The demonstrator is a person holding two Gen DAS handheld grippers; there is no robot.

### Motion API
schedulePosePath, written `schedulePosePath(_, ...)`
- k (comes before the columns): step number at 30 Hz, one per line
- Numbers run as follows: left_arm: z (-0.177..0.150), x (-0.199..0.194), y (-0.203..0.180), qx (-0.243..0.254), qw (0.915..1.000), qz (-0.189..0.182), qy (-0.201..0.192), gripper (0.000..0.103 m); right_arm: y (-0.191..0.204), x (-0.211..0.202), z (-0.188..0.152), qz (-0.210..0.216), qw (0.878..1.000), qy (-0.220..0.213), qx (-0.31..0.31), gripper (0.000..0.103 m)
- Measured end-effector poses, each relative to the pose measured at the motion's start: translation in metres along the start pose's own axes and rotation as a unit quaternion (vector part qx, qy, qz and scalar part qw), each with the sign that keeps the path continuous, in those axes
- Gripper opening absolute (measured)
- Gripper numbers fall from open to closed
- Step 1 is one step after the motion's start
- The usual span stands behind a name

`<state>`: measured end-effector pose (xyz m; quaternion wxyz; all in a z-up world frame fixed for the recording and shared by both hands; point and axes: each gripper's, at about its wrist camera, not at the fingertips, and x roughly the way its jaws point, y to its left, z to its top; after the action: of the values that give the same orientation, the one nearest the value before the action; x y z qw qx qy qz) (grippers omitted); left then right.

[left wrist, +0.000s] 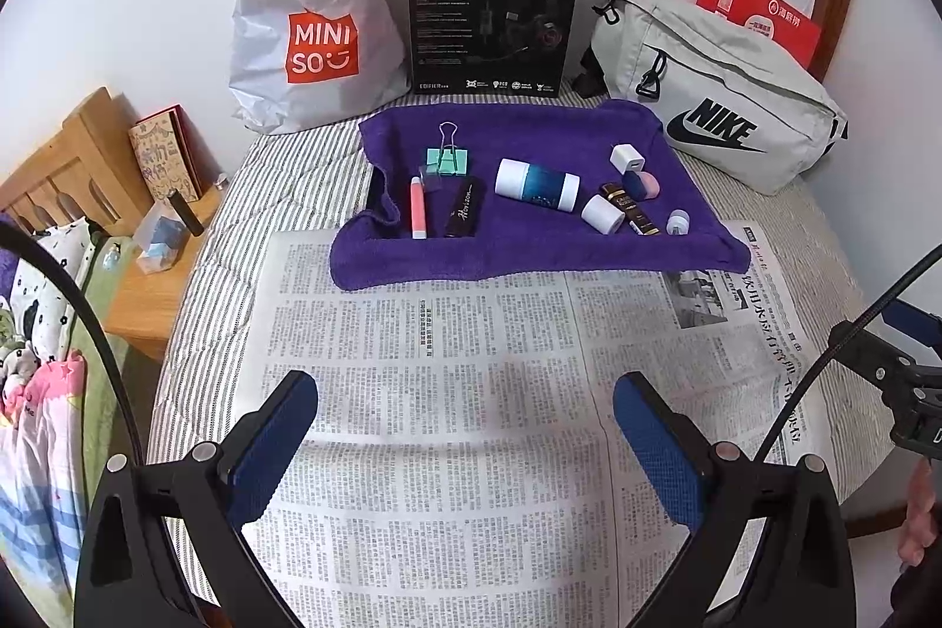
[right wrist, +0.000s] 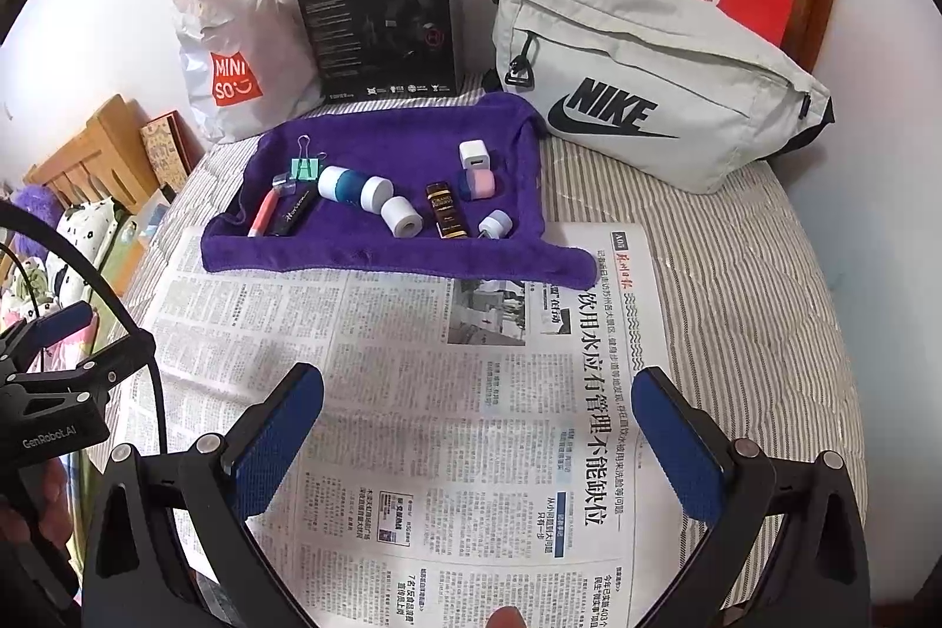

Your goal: Organize rigid objects

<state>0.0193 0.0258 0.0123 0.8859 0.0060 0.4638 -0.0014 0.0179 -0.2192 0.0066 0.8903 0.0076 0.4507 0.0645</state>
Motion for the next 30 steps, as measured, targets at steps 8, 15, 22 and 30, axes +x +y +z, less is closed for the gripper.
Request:
schedulePosePath(8,0.0018,-0.0017,-0.0001,0.0,1.0,0.005,-0.001,0.102,0.0006,-0.0023,-0.0001,-0.001,1.0,-0.002,0.0,0.103)
schedulePosePath(15,0.0019,-0.0023,0.0012,0.003,1.0,0.008,0.001,0.102,0.0019,-0.0047,0.0,-0.002,1.0,-0.004,-0.003,0.103)
schedulePosePath(22,0.0014,-0.004,0.0024,0.001,0.9999,0.011,-0.001,0.102,0.0006,-0.0069,0.0,-0.001,1.0,-0.006,-0.003,0.103)
schedulePosePath(30,0.0009,-0.0059,0.0012,0.002,0.9999,0.012,0.0,0.102,0.0002,-0.0095,0.0001,-0.002,1.0,-0.009,-0.002,0.103)
